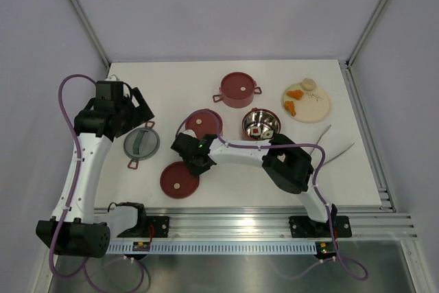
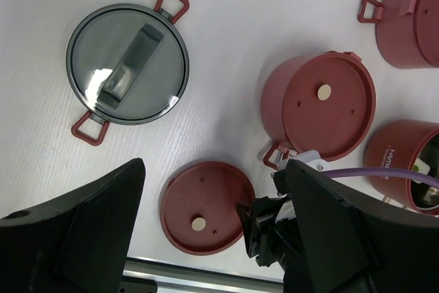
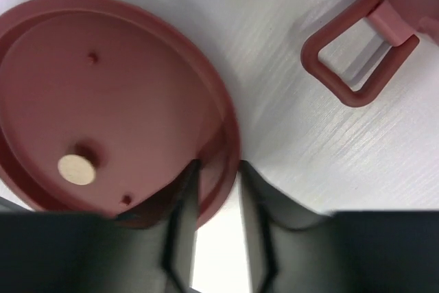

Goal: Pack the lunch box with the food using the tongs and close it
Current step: Pick up the box lid from the center of the board.

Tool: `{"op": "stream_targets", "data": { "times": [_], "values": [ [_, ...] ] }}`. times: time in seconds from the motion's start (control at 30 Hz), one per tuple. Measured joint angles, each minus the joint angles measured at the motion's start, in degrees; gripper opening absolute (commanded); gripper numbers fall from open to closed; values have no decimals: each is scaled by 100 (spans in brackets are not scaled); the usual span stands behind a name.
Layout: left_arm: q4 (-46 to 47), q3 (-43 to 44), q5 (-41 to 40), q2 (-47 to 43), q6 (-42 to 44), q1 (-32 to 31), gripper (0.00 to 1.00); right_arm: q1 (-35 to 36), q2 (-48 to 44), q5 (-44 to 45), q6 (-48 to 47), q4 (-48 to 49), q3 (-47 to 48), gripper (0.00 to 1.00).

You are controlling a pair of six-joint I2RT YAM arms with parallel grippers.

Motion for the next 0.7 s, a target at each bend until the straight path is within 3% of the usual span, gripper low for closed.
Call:
{"op": "stream_targets", "data": {
  "times": [0.07,0.1,0.17,0.4,0.57,0.7],
  "values": [
    [13,0,13,0,2,4,88,0,2,4,-22,-15,0,20],
    [13,0,22,0,2,11,87,0,2,15,-20,-31,0,8],
    [13,0,26,0,0,26,87,0,2,39,-24,-37,0,0],
    [-35,46,0,9,-15,107,88,-4,-223,354,-122,-284,0,0],
    [-188,673,-160,190,-70,323,89,-105,-1097,627,-378,-518,24,0],
    [-131,879,-291,92,-181,330,89,-660,-1945,774,-498,-785,299,0]
  ]
}}
